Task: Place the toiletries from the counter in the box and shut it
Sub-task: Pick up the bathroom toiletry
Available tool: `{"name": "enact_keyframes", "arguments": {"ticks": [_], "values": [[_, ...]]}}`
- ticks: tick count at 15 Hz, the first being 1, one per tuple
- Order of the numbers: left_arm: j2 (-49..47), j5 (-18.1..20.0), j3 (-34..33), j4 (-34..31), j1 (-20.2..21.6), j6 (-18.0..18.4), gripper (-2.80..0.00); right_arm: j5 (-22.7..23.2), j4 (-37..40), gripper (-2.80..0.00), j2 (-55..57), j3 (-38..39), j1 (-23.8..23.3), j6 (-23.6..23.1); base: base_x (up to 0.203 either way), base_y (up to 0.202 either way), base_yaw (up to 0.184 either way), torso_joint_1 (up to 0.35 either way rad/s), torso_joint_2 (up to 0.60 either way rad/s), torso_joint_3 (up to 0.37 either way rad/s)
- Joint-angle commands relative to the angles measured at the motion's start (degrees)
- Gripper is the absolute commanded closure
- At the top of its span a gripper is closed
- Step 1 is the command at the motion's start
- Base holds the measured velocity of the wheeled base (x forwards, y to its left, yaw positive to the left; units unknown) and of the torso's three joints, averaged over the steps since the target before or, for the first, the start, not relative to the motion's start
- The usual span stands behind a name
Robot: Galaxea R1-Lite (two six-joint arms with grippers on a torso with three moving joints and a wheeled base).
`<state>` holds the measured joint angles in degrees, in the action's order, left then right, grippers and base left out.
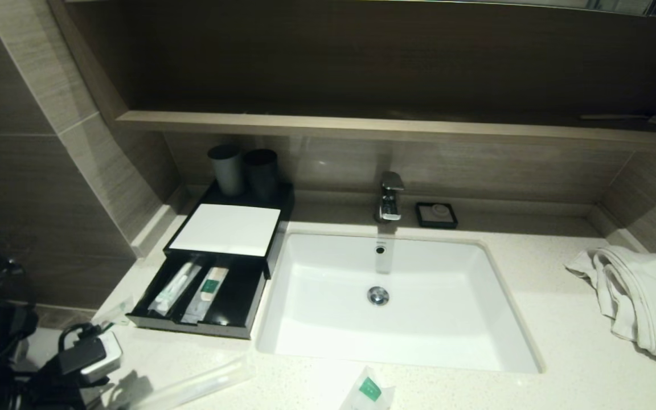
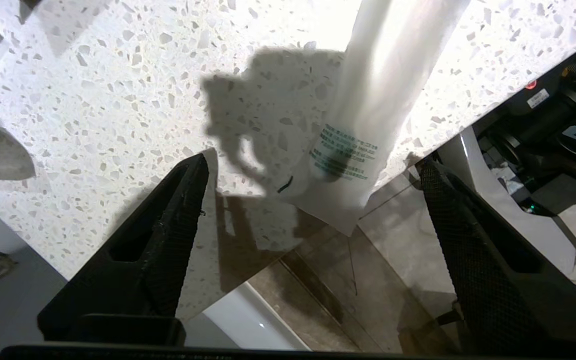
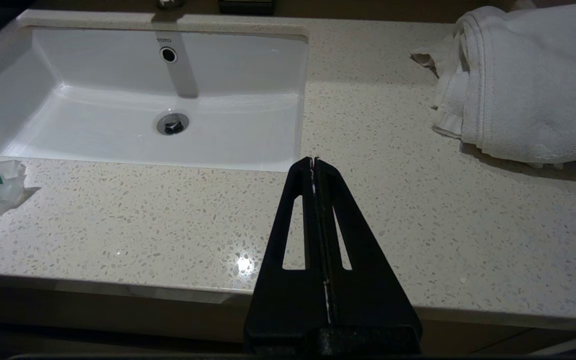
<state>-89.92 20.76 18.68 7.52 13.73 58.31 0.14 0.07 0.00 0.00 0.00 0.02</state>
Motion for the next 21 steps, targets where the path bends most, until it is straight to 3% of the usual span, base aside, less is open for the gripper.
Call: {"name": "enact_keyframes", "arguments": {"ticks": [1,21], "values": [[-0.3,0.2,-0.2,0.1,0.0,0.3,-2.80,0.0,0.0,0.00,0.0,0.0,0.0,0.0,0.000,0.000,0.000,0.000,0.00,0.000],[-2.0,0.0,-0.3,0.2,0.0,0.3,-2.80,0.0,0.0,0.00,0.0,0.0,0.0,0.0,0.000,0.000,0.000,0.000,0.00,0.000]]}}
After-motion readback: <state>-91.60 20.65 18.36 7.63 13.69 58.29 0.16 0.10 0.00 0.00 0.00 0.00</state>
